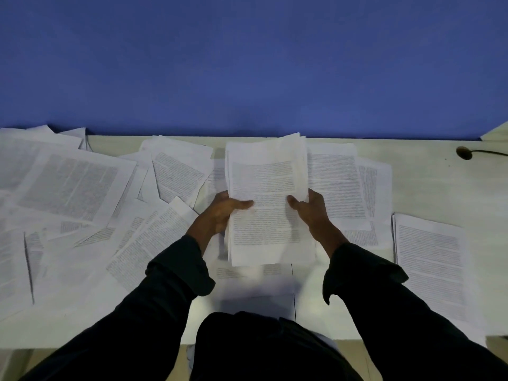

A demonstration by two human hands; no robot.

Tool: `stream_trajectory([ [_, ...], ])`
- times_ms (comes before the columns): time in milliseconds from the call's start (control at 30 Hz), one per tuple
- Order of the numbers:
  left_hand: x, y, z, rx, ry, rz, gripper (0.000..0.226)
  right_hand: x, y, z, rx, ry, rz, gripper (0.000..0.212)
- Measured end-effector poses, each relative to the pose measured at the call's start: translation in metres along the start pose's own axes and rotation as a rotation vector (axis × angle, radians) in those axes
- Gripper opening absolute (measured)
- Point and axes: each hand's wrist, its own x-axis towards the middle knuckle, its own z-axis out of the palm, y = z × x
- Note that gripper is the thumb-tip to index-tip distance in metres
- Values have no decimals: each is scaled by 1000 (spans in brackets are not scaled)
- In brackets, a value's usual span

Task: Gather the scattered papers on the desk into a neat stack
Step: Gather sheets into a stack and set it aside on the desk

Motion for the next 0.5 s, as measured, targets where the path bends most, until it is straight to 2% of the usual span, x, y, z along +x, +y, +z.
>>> stream_trajectory([
  [67,0,-10,3,24,36,7,42,3,0,-14,-208,59,-92,39],
  [133,6,-15,-1,25,146,25,46,14,7,-35,-479,235,-146,50],
  [200,8,-15,-10,-26,217,16,48,23,18,-58,-717,269,-46,86],
  [267,10,-14,-21,-89,172,-5,49,28,29,-73,-827,199,80,117],
  [333,10,-15,-27,-149,105,-19,49,28,38,-77,-847,206,67,118],
  [400,11,-16,-28,-229,53,-51,46,25,43,-79,-840,351,-80,98],
  [433,12,-17,-26,-258,46,-70,45,24,42,-80,-832,412,-112,95],
  [500,15,-14,-16,-237,58,-82,44,25,36,-83,-802,411,-2,116],
])
